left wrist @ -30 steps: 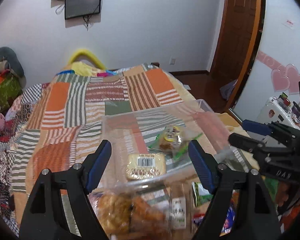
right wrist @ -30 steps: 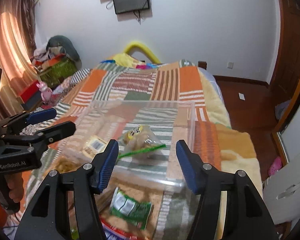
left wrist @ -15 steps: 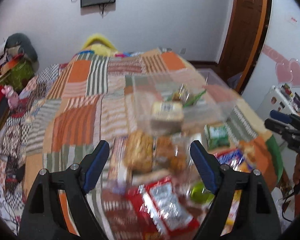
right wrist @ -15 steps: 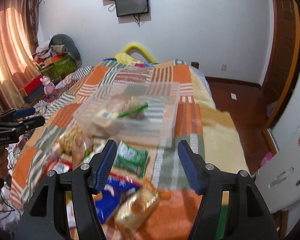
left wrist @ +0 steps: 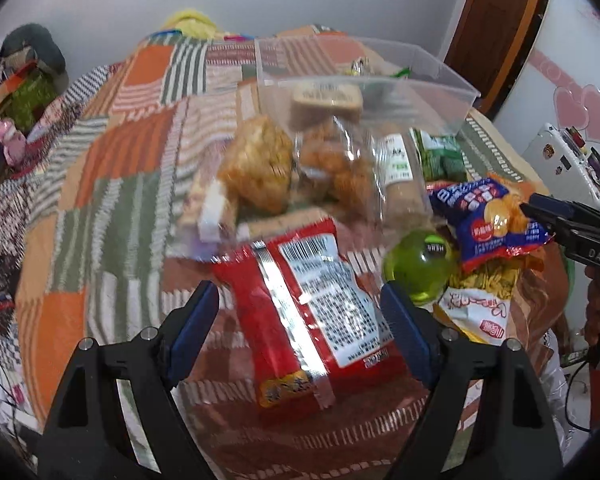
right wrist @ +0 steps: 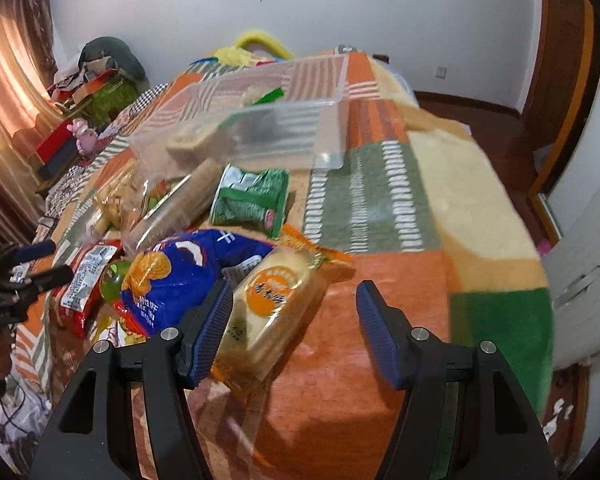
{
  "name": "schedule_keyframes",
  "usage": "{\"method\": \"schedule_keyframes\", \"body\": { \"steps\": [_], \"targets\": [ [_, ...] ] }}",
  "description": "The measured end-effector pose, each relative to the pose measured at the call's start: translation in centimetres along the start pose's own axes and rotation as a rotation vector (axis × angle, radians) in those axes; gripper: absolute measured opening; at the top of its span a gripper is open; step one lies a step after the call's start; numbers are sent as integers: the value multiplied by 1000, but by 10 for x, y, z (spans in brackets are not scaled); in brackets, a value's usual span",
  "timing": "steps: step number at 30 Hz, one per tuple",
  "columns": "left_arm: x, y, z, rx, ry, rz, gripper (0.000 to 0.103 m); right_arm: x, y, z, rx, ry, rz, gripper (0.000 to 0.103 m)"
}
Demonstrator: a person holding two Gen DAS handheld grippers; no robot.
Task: Organize snacks
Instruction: 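Grasp the red noodle-snack bag with the left tool while the right tool grasps the rice-cake pack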
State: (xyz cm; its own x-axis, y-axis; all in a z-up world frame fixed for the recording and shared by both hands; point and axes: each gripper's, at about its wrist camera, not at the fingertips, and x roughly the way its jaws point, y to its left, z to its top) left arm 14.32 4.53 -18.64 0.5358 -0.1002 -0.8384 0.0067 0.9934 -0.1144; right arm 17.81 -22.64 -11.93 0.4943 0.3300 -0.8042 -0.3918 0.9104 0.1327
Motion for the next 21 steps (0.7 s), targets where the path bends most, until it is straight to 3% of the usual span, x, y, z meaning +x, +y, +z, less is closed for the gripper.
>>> {"method": "schedule_keyframes", "body": {
  "steps": [8, 15, 21],
  "targets": [
    [20, 1, -8, -49, 31, -14, 86, 10, 5, -10, -11, 27, -6, 61],
    [29, 0, -7, -58, 23, 0, 86, -1, -10, -20, -33, 23, -72, 61],
    [31, -9, -7, -19, -3, 45, 78, -2, -19, -20, -18, 13, -46, 57]
  ]
}}
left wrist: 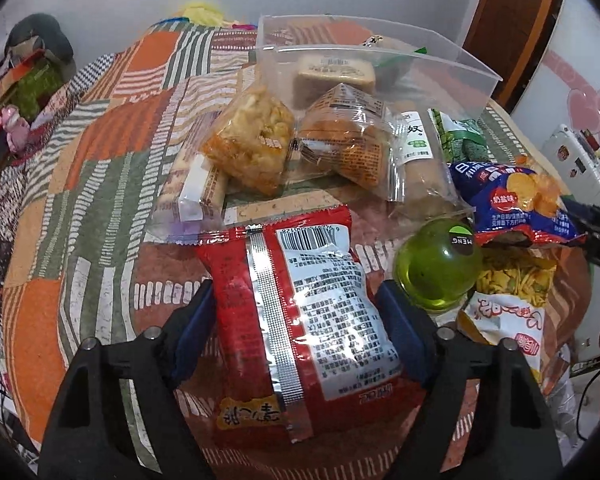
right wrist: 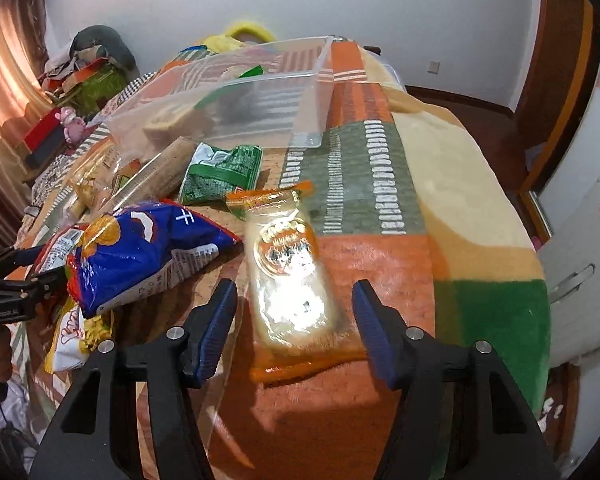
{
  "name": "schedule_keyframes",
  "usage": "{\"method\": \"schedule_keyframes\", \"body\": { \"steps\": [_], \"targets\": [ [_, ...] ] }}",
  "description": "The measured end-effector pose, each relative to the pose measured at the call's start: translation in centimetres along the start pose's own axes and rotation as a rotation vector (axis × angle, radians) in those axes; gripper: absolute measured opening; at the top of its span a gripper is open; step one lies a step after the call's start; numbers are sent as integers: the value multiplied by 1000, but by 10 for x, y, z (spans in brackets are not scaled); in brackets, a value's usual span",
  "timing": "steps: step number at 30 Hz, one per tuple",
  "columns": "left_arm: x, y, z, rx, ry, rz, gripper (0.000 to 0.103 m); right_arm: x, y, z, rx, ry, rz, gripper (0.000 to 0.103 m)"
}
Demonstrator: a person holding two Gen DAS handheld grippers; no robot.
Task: Organize snacks
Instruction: 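Grasp the red noodle-snack bag with the left tool while the right tool grasps the rice-cake pack, then carry both packs over the box and open both tools to drop them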
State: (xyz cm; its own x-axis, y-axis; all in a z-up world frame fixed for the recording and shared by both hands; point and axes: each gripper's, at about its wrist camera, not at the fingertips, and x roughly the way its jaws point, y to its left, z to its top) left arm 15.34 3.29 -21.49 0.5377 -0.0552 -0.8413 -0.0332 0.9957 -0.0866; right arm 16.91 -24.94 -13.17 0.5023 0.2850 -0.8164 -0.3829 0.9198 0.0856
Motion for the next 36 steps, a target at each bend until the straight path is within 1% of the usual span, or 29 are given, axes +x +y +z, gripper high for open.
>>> {"method": "schedule_keyframes", "body": {
  "steps": [2, 4, 6, 7, 8, 13, 18, 22, 28, 36],
  "targets": [
    [-1, -2, 0, 15, -9, 15, 71, 3, 3, 3, -11, -7, -6, 57],
    [-4, -3, 0, 26, -15, 18, 69, 8, 7, 6, -23, -9, -16, 57],
    [-8, -3, -1, 28, -20, 11, 69, 11, 9, 8, -26, -11, -24, 49],
    [-11, -4, -2, 34, -28, 14, 69, 12, 8, 8, -28, -13, -32, 39],
    [-14, -4, -2, 43, -35, 18, 69, 11, 8, 9, -29, -15, -32, 34],
    [-35, -6, 2, 53, -85, 16, 69, 1, 5, 12, -8, -39, -3, 33],
    [-59, -5, 20, 37, -151, -7, 69, -14, 6, 21, -7, -93, 0, 33],
    [-73, -5, 44, 18, -211, -24, 69, -28, 9, 34, -11, -149, 11, 33],
    [-77, -6, 86, 7, -269, -32, 69, -36, 16, 59, -14, -219, 24, 33],
    [-63, -10, 145, 6, -301, -30, 69, -33, 21, 96, -23, -291, 20, 33]
  ]
}}
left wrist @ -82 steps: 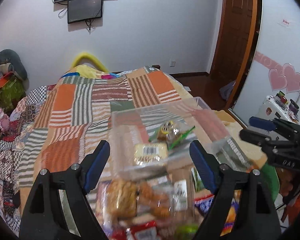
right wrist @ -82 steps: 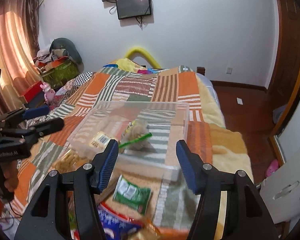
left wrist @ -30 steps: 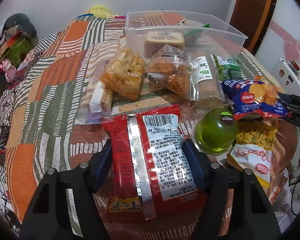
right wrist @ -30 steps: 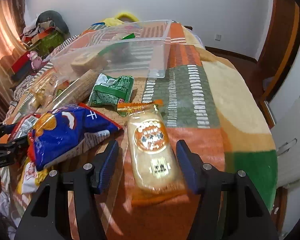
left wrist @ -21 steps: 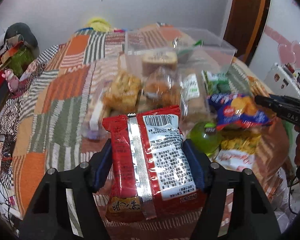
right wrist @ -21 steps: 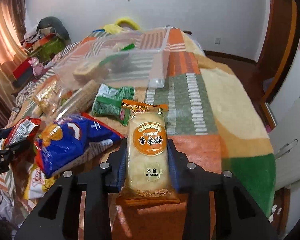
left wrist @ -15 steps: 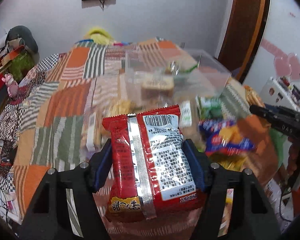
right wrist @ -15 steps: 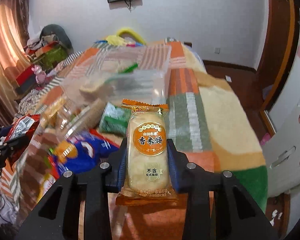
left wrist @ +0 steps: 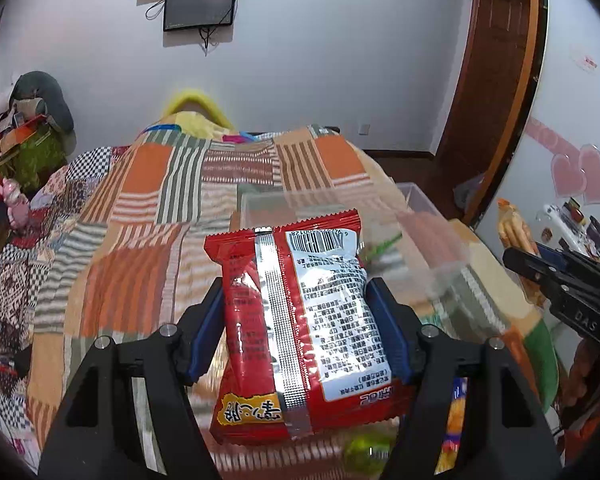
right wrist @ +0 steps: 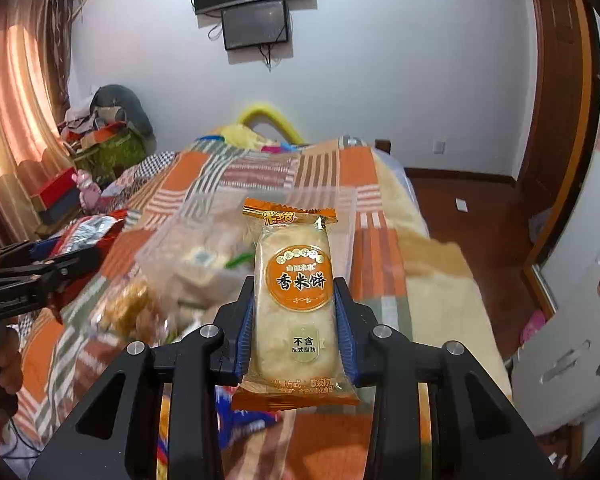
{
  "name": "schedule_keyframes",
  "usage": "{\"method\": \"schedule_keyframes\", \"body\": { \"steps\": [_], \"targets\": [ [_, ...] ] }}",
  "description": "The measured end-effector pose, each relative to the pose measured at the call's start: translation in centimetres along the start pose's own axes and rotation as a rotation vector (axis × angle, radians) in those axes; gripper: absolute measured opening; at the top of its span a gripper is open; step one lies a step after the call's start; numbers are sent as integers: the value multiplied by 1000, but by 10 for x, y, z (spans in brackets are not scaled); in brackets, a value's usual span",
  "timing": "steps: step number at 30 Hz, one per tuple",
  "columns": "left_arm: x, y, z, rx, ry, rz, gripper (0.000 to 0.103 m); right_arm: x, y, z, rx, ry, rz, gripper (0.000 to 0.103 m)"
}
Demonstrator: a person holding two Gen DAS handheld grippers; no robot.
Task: Organize snacks
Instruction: 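Carry both packs over the box and open both tools to drop them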
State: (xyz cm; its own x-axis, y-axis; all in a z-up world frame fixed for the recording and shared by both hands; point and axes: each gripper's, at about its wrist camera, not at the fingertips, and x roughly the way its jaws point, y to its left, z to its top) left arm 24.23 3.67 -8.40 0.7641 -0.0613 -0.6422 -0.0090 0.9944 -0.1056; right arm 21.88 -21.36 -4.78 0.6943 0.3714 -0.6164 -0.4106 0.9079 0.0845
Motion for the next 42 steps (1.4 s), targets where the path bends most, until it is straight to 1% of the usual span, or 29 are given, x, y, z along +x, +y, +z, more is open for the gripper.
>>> {"method": "schedule_keyframes", "body": {
  "steps": [5, 10, 16, 20, 24, 27, 28, 30, 32, 34, 37, 41, 42],
  "targets": [
    [27, -2, 21, 12, 10, 12, 69, 12, 1, 16, -2, -25, -13, 33],
    [64, -2, 38, 41, 29, 41, 69, 33, 1, 28, 1, -22, -19, 33],
    [113, -1, 47, 53, 85, 56, 69, 69, 1, 32, 7, 32, -21, 33],
    [135, 1, 52, 30, 116, 49, 69, 91, -4, 33, 8, 84, -33, 33],
    [151, 2, 54, 14, 134, 65, 69, 104, -8, 32, 11, 128, -40, 33],
    [150, 1, 53, 24, 122, 88, 69, 104, -8, 30, 5, 145, -43, 33],
    [148, 0, 52, 32, 117, 91, 70, 102, -7, 30, 4, 144, -45, 35],
    [144, 1, 52, 35, 115, 85, 71, 99, -6, 31, -5, 144, -47, 42],
    [135, 1, 52, 32, 114, 61, 72, 90, -5, 31, -14, 130, -58, 57],
    [122, 4, 51, 26, 105, 38, 73, 83, -4, 32, -14, 116, -50, 61],
    [101, 8, 49, 28, 86, 24, 75, 69, -3, 33, -18, 111, -25, 63],
    [72, 18, 40, 37, 68, 14, 80, 48, 3, 29, -28, 92, 13, 75],
    [64, 22, 35, 44, 66, 17, 81, 39, 6, 25, -35, 85, 21, 76]
  ]
}}
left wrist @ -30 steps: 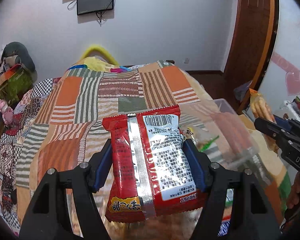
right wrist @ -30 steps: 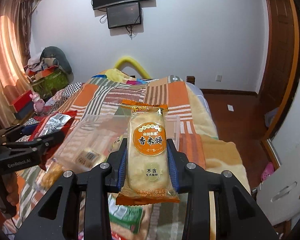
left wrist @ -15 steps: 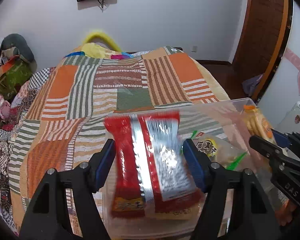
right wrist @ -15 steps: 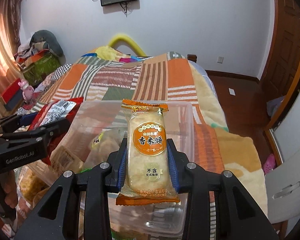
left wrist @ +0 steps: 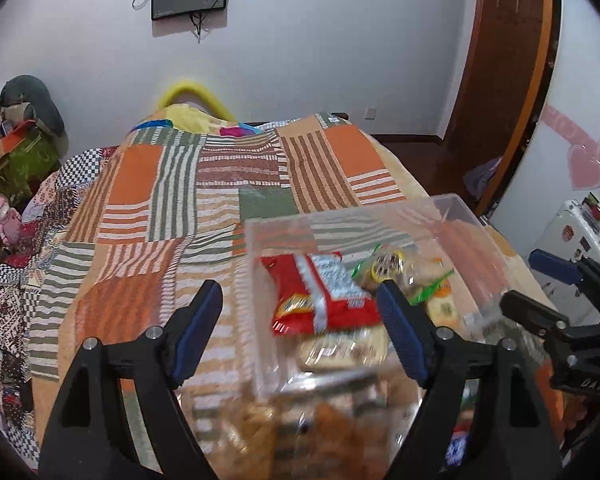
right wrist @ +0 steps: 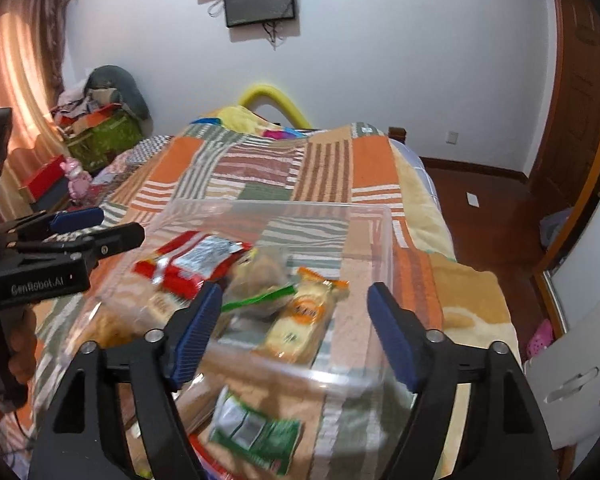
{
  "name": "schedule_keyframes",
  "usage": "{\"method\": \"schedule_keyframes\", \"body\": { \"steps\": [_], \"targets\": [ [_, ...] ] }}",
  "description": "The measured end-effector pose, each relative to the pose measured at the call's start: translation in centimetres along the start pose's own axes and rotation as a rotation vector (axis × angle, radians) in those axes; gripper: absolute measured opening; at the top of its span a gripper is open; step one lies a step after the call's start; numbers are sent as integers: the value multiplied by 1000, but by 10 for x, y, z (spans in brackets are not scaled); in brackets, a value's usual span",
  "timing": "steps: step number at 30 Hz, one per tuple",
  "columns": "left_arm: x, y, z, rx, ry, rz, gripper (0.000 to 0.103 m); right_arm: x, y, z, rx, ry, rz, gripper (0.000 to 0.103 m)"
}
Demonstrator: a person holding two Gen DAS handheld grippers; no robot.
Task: Organize snacks
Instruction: 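Carry both packs over the box and open both tools to drop them, then grasp the wafer roll with the left tool while the right tool grasps the blue biscuit bag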
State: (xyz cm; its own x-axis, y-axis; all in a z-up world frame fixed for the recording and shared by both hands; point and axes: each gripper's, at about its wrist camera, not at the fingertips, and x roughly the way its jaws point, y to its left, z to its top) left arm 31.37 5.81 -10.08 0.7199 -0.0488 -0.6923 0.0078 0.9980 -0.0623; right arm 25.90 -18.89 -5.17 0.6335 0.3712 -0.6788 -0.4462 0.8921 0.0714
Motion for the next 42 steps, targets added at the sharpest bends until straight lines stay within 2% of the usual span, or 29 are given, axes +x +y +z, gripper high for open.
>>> {"method": "schedule_keyframes", "body": {
  "steps": [5, 10, 15, 19, 23, 28, 31, 36, 39, 41, 42],
  "targets": [
    [-27, 22, -28, 17, 7, 25, 83, -16, 10, -18, 13, -11, 44, 82],
    [-42, 51, -66, 21, 42, 68, 83, -19, 22, -39, 29, 22, 62, 82],
    [-40, 76, -100, -31, 92, 71, 83, -21, 38, -60, 5, 64, 48, 82],
    [-30, 93, -124, -62, 125, 113, 83, -17, 54, -75, -27, 105, 34, 83],
    [-20, 106, -135, -93, 145, 124, 74, -3, 61, -86, -72, 145, -43, 82],
    [2, 119, -140, -123, 176, 113, 65, -5, 49, -96, -41, 169, -65, 83],
    [19, 124, -141, -145, 202, 87, 63, -7, 41, -101, -31, 179, -104, 83],
    [45, 126, -145, -153, 236, 70, 61, -4, 28, -103, 33, 200, -70, 83],
    [48, 128, -146, -172, 206, 66, 58, -2, 26, -106, 58, 217, -44, 83],
    [49, 126, -146, -166, 199, 59, 45, 1, 28, -109, 67, 227, -34, 82],
    [49, 125, -146, -157, 196, 65, 45, 3, 28, -110, 74, 234, -25, 81]
  ]
}}
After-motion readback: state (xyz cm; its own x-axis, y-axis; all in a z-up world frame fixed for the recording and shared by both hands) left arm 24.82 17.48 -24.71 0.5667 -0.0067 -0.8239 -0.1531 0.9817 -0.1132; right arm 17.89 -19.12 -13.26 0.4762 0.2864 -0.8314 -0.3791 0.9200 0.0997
